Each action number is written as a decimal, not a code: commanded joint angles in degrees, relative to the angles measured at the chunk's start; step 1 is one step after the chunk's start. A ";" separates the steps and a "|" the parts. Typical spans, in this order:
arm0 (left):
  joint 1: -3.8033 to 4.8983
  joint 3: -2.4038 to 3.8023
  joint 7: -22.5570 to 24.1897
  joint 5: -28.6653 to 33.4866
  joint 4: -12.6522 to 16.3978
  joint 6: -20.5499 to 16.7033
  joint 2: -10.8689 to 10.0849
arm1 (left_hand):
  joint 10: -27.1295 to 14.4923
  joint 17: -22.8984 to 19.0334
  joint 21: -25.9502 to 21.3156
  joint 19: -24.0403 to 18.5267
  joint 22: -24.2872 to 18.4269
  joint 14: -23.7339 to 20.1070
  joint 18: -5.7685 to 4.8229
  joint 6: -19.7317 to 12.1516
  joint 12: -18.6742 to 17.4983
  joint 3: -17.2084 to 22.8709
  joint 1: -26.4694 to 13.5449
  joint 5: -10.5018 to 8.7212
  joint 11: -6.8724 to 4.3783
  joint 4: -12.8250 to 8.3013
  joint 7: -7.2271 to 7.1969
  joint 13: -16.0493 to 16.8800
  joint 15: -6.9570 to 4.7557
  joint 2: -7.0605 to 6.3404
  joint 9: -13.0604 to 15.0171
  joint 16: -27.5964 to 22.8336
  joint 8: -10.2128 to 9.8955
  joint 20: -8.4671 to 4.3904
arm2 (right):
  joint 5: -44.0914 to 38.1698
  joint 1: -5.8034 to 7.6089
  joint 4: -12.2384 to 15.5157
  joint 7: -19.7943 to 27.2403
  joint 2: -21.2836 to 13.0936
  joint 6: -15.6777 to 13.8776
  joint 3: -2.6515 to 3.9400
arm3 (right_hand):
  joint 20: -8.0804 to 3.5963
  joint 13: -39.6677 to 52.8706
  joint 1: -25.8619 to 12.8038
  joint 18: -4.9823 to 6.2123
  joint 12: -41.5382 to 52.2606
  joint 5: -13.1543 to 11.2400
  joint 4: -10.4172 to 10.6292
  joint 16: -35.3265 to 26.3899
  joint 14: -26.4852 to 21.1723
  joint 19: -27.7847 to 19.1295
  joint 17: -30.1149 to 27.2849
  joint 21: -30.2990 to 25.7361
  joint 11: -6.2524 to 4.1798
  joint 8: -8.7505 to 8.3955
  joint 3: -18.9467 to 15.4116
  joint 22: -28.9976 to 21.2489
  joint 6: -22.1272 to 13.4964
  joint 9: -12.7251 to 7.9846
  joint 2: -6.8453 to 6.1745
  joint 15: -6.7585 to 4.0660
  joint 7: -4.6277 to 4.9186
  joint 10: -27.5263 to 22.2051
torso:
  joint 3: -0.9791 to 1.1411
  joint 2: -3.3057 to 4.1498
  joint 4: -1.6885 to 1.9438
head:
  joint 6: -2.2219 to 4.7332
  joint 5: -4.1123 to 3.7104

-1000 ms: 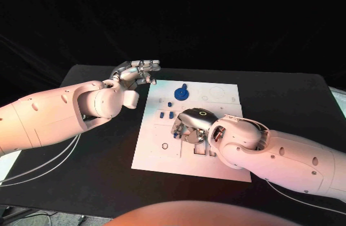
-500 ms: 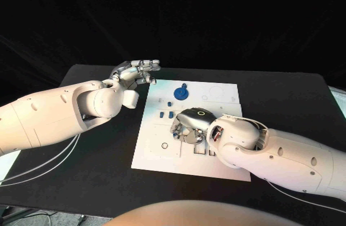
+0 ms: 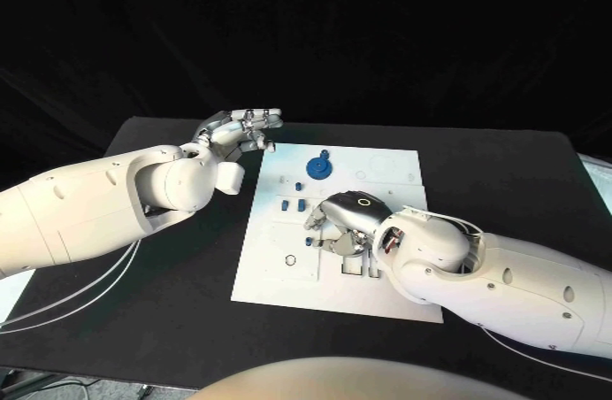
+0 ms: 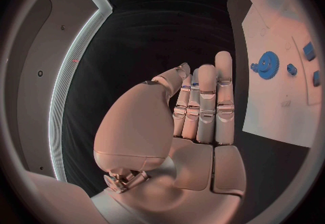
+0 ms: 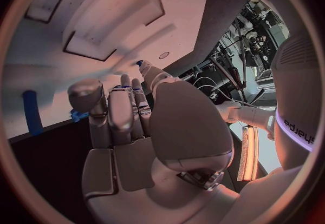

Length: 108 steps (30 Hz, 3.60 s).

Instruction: Assemble the parts on the task board

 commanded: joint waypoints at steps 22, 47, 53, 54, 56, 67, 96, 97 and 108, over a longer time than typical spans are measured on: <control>0.01 0.01 0.05 -0.41 0.14 1.70 -0.20 | -0.49 -0.09 -0.40 0.05 -0.11 -0.46 0.58 -0.22 0.41 0.05 0.42 -0.11 0.18 -0.30 0.17 -0.09 -0.08 -0.08 -0.06 0.36 0.21 -0.38 | -0.83 5.59 4.79 -2.38 -13.66 5.52 2.26 | -2.17 -0.16 1.13 0.90 -0.30 0.14 1.60 -1.29 1.72 0.84 -1.76 -1.68 -1.47 -0.09 -7.39 -1.65 -0.71 -0.07 -2.03 -2.41 -2.30 -5.79 | -0.03 -0.07 -0.65 | 1.68 -1.71; -0.01 0.01 0.12 -0.72 0.05 1.75 -0.29 | -0.54 -0.12 -0.42 0.03 -0.12 -0.49 0.57 -0.24 0.45 0.06 0.45 -0.11 0.19 -0.34 0.17 -0.10 -0.07 -0.05 -0.06 0.36 0.22 -0.37 | -1.58 5.10 2.87 -0.27 -11.33 6.88 1.58 | -1.64 -0.12 4.74 0.50 3.66 -0.36 1.97 -1.04 2.09 2.57 -1.85 -0.63 -2.33 0.28 -4.12 -0.03 3.55 0.18 2.72 -1.80 -1.60 4.11 | -0.15 -0.09 -0.43 | 1.31 -1.57; -0.01 0.01 0.08 -0.79 0.09 1.77 -0.40 | -0.54 -0.12 -0.42 0.03 -0.12 -0.49 0.57 -0.24 0.45 0.06 0.45 -0.11 0.19 -0.34 0.17 -0.10 -0.07 -0.05 -0.06 0.36 0.22 -0.37 | -2.84 5.09 2.30 -1.16 -11.08 7.30 1.54 | -1.67 0.04 5.98 0.37 3.79 -0.33 1.06 -0.21 2.26 3.04 -1.17 0.13 -2.82 1.08 -1.59 0.95 6.34 0.62 3.53 -1.88 -1.22 7.79 | -0.12 -0.10 -0.46 | 1.17 -1.49; -0.01 0.01 0.07 -0.80 0.11 1.77 -0.42 | -0.54 -0.12 -0.42 0.03 -0.12 -0.49 0.57 -0.24 0.45 0.06 0.45 -0.11 0.19 -0.34 0.17 -0.10 -0.07 -0.05 -0.06 0.36 0.22 -0.37 | -3.16 5.09 2.17 -1.35 -11.01 7.42 1.52 | -1.73 0.05 6.24 0.35 3.73 -0.34 0.78 -0.08 2.28 3.09 -1.07 0.22 -2.89 1.18 -1.14 1.06 6.70 0.67 3.64 -1.95 -1.19 8.24 | -0.11 -0.09 -0.47 | 1.13 -1.46; -0.01 0.01 0.05 -0.80 0.13 1.79 -0.44 | -0.54 -0.12 -0.42 0.03 -0.12 -0.49 0.57 -0.24 0.45 0.06 0.45 -0.11 0.19 -0.34 0.17 -0.10 -0.07 -0.05 -0.06 0.36 0.22 -0.37 | -3.67 5.08 1.93 -1.69 -10.87 7.74 1.48 | -1.82 0.03 6.65 0.32 3.49 -0.36 0.25 0.04 2.28 3.16 -1.00 0.37 -2.97 1.20 -0.38 1.24 7.04 0.71 3.68 -2.02 -1.15 8.74 | -0.10 -0.08 -0.48 | 1.10 -1.45; -0.01 0.01 -0.17 -0.82 0.17 1.86 -0.55 | -0.60 -0.20 -0.47 -0.01 -0.13 -0.54 0.56 -0.25 0.57 0.01 0.42 -0.11 0.21 -0.36 0.19 -0.11 -0.04 0.02 -0.05 0.39 0.27 -0.34 | -5.11 5.01 1.32 -2.85 -10.41 10.52 1.24 | -1.86 -0.10 6.32 0.28 2.26 -0.36 -0.69 0.11 2.20 3.15 -1.08 0.52 -2.85 0.82 1.14 1.42 7.32 0.63 2.83 -1.92 -1.01 9.31 | -0.18 -0.14 -0.45 | 0.80 -1.45; -0.02 0.01 -0.32 -0.86 0.01 1.53 -0.35 | -0.76 -0.28 -0.52 -0.04 -0.16 -0.58 0.55 -0.35 0.63 -0.10 0.26 -0.13 0.27 -0.32 0.24 -0.14 0.01 0.01 -0.07 0.41 0.27 -0.30 | -4.35 4.40 -0.11 -2.46 -9.43 10.34 0.70 | -1.83 -0.05 5.09 0.27 0.98 -0.41 -0.95 0.21 2.14 3.06 -1.15 0.59 -2.85 0.53 2.58 1.55 7.87 0.60 2.45 -1.89 -1.04 9.97 | -0.17 -0.15 -0.42 | 0.43 -1.35; -0.02 0.01 -0.31 -0.86 0.01 1.52 -0.35 | -0.76 -0.28 -0.52 -0.04 -0.16 -0.58 0.55 -0.35 0.63 -0.10 0.26 -0.13 0.27 -0.32 0.24 -0.14 0.01 0.01 -0.07 0.41 0.27 -0.30 | -4.41 4.40 -0.03 -2.45 -9.46 9.28 0.70 | -1.84 -0.01 5.07 0.24 0.95 -0.41 -1.09 0.31 2.16 3.11 -1.07 0.72 -2.86 0.60 2.84 1.73 8.14 0.64 2.55 -1.89 -1.01 10.32 | -0.19 -0.17 -0.41 | 0.42 -1.32; -0.12 0.01 -0.30 -0.86 -0.23 1.53 -0.28 | -0.79 -0.31 -0.54 -0.05 -0.17 -0.60 0.55 -0.36 0.68 -0.08 0.28 -0.11 0.27 -0.32 0.24 -0.15 0.02 0.11 -0.06 0.42 0.28 -0.29 | -2.89 4.67 3.71 -2.72 -11.57 -0.74 1.94 | -1.92 0.04 4.79 0.12 0.66 -0.49 -1.62 0.82 2.24 3.34 -0.61 1.29 -2.91 0.77 3.67 2.49 9.01 0.80 2.70 -1.97 -0.92 11.36 | -0.21 -0.27 -0.53 | 0.67 -1.28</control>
